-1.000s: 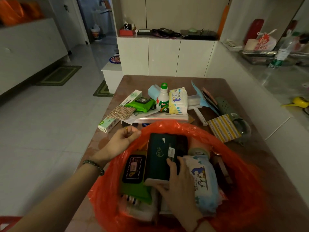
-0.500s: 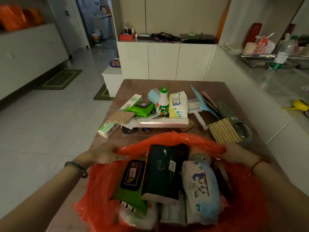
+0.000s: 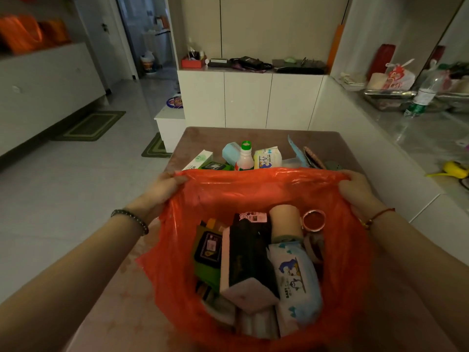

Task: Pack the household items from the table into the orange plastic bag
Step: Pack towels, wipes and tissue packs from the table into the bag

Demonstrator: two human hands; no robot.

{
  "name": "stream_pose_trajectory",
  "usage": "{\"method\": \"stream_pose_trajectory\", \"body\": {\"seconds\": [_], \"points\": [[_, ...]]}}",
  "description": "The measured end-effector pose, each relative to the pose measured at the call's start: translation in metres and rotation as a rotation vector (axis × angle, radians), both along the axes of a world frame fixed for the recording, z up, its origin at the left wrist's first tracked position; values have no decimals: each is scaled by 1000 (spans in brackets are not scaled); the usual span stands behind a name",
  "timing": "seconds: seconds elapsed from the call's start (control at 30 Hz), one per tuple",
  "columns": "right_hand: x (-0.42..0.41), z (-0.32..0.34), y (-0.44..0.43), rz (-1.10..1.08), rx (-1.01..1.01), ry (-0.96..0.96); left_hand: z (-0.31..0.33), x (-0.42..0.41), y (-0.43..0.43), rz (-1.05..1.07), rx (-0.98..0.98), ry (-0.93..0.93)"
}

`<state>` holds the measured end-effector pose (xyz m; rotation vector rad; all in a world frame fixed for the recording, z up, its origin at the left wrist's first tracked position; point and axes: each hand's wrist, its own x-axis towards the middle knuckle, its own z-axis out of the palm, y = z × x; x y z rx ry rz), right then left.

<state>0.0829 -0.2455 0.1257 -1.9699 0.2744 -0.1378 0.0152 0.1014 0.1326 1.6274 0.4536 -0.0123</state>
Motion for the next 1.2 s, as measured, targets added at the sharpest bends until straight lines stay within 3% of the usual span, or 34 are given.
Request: {"method": "stream_pose_trajectory", "body": {"seconds": [0.1, 0.23, 0.33, 0.43, 0.53, 0.67, 0.93, 1.07, 1.2], "points": [[4, -4, -14, 151, -262, 58, -2, -6, 9, -90, 100, 34], [2, -1, -34, 583, -648, 382, -5, -23, 32, -520, 335, 244], [4, 9, -38, 822, -756, 635, 6, -27, 45, -772, 394, 480], [14, 34, -29, 904, -761, 696, 24, -13, 45, -820, 510, 514], [36, 55, -5, 759, -601, 505, 39, 16, 28, -655, 610, 353], [82, 37, 37, 536, -233, 376, 24, 75, -11, -329, 396, 84], [133, -63, 90, 250, 244, 544, -54, 158, -105, -279, -68, 266], [150, -98, 91, 125, 203, 511, -81, 178, -126, -246, -116, 329], [154, -112, 94, 57, 323, 448, -88, 184, -131, -232, -116, 323]]}}
